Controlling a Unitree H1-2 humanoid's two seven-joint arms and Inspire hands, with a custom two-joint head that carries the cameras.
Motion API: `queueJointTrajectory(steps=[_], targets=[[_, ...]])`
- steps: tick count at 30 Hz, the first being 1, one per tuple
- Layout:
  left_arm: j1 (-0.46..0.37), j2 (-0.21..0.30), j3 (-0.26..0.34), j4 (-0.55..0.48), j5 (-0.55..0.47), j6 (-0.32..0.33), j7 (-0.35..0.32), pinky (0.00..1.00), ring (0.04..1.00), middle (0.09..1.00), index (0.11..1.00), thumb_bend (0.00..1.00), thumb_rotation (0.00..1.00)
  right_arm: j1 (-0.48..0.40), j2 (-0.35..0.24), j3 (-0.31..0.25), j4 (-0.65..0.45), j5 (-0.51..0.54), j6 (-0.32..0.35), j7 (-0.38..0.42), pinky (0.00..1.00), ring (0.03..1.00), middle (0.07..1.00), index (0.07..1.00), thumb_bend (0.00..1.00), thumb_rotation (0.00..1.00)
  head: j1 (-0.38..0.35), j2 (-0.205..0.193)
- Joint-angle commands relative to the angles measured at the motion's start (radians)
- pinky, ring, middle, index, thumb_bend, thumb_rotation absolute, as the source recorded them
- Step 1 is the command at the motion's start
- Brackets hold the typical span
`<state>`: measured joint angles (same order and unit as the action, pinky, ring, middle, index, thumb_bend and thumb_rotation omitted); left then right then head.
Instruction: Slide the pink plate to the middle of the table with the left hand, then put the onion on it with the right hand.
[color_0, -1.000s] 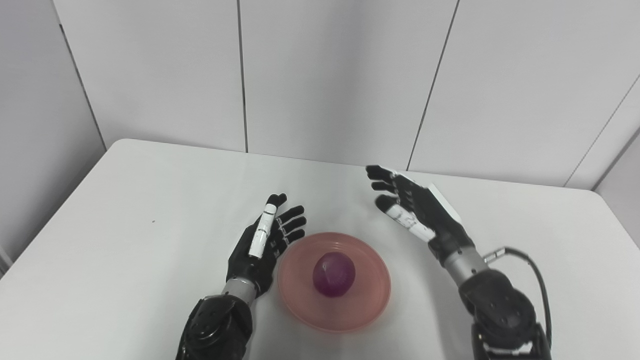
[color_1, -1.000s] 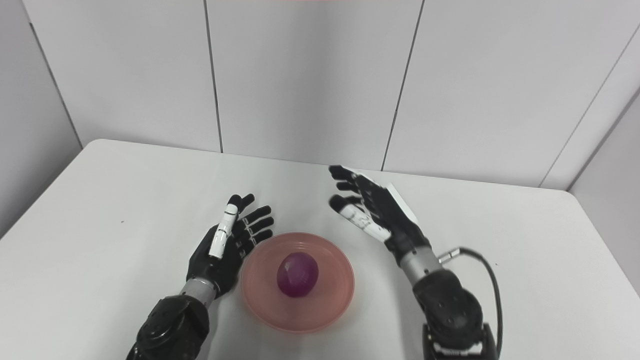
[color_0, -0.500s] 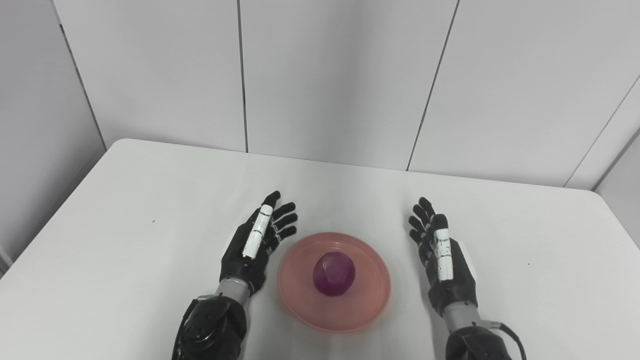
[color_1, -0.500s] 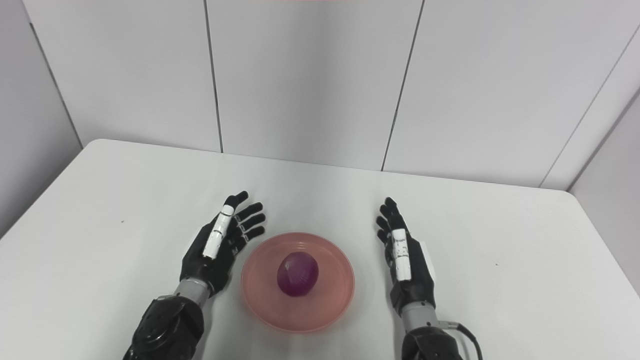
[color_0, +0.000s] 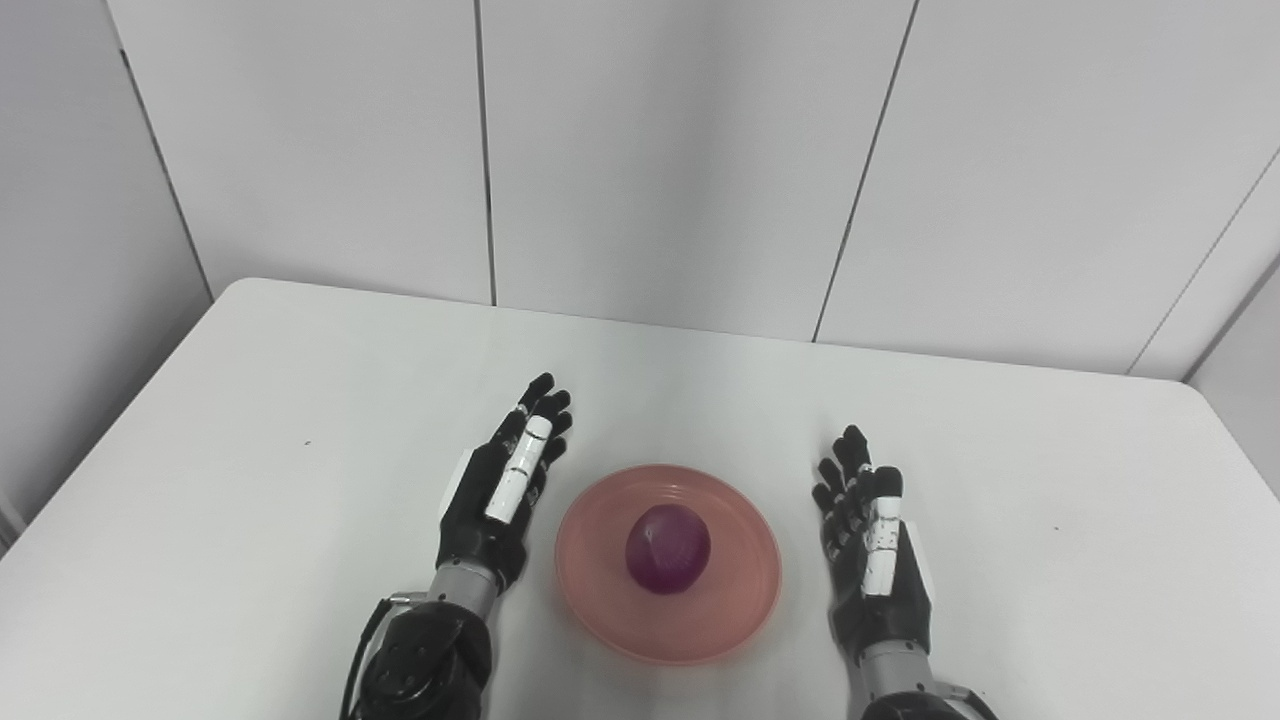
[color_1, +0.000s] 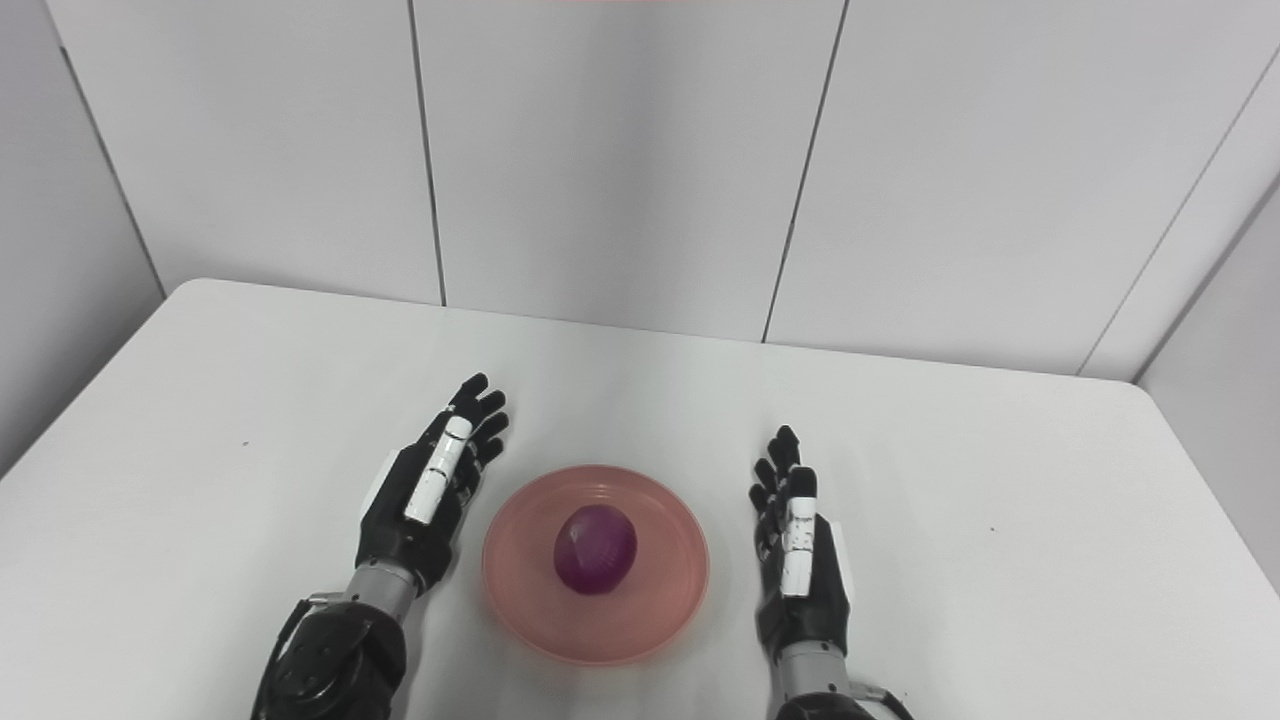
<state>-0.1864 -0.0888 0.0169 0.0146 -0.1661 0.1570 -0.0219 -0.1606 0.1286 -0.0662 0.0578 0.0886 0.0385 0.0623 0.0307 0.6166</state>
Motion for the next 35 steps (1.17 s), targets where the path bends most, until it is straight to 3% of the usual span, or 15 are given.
queueJointTrajectory(steps=[1, 20, 27, 35], targets=[[-0.007, 0.005, -0.012, -0.038, 0.014, -0.027, -0.011, 1.0, 0.99, 0.978, 0.952, 0.61, 0.75, -0.005, 0.011, 0.014, 0.022, -0.003, -0.023, -0.016, 1.0, 0.993, 1.0, 0.998, 0.79, 1.0, -0.003, 0.001], [0.011, -0.001, -0.025, -0.065, 0.028, 0.065, 0.011, 1.0, 1.0, 1.0, 1.0, 0.6, 0.81, -0.005, -0.035, 0.089, 0.069, -0.103, -0.054, -0.058, 1.0, 1.0, 0.983, 0.982, 0.81, 1.0, -0.004, 0.005], [0.014, 0.001, -0.03, -0.067, 0.033, 0.069, 0.01, 1.0, 1.0, 1.0, 1.0, 0.56, 0.83, -0.007, -0.043, 0.093, 0.068, -0.1, -0.052, -0.062, 1.0, 1.0, 0.988, 0.985, 0.83, 1.0, -0.004, 0.005], [0.008, -0.005, -0.021, -0.071, 0.021, 0.078, 0.014, 1.0, 1.0, 1.0, 1.0, 0.59, 0.81, -0.009, -0.041, 0.092, 0.067, -0.097, -0.045, -0.068, 1.0, 1.0, 0.983, 0.979, 0.82, 1.0, -0.004, 0.005]])
